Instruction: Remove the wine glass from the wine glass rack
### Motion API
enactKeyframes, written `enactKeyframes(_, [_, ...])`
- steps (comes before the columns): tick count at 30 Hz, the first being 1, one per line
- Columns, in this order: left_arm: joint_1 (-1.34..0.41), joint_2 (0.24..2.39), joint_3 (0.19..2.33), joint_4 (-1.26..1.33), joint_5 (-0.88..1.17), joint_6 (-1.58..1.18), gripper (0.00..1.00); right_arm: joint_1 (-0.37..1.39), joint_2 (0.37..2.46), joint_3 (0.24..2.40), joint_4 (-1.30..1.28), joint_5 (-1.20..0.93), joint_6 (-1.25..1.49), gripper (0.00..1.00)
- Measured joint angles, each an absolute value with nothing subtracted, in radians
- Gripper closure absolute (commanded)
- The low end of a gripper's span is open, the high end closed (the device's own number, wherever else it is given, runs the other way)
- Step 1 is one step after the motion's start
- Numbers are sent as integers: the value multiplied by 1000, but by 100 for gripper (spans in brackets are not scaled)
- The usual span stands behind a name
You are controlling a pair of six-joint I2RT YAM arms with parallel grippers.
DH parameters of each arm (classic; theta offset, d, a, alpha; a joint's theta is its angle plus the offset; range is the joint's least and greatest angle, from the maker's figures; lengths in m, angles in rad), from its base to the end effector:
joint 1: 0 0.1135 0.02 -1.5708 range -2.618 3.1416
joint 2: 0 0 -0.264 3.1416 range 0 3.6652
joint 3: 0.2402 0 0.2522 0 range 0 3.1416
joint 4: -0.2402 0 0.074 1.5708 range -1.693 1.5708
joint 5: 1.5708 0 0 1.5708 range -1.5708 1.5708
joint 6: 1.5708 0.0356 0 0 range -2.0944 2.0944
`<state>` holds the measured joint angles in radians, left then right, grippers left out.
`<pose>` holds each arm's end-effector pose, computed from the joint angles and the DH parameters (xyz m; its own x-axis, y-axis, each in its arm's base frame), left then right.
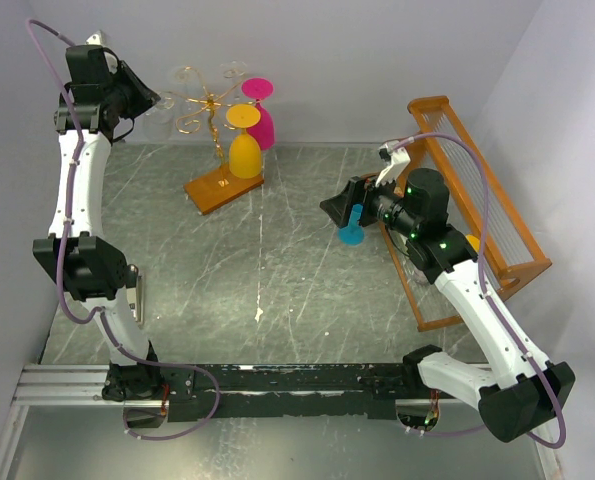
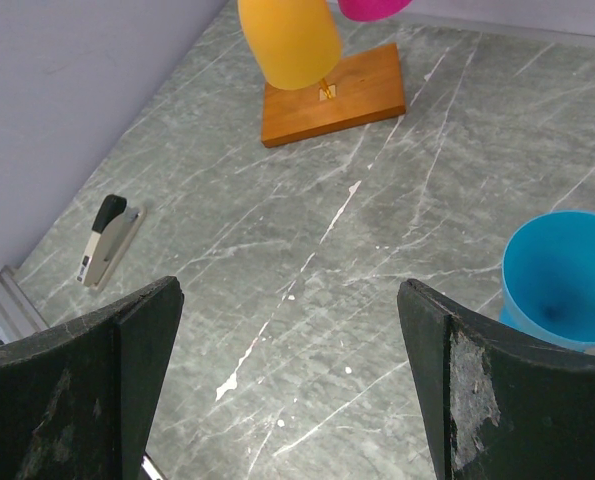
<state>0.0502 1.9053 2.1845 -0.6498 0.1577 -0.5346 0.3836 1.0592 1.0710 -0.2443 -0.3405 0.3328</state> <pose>0.4271 0.0159 0.4485 -0.3605 -0.5219 -0.7731 -0.1011 0.8458 -0.5239 0.2178 0.1007 0.3818 -0.4156 0.1643 -0.8946 -0.5484 0.7393 0.3906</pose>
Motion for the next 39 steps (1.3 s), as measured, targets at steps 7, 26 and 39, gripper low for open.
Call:
enactKeyframes(7, [51,1905,2185,-648,168,-563,93,384,1063,1071,-244,-341,337,11])
enactKeyframes(26, [98,1833,2016,-510,233,-819,93,384,1063,1071,-244,-340,337,11])
enactKeyframes(39, [132,1828,1975,-443,295,-933,93,384,1063,1071,-245,-340,337,10])
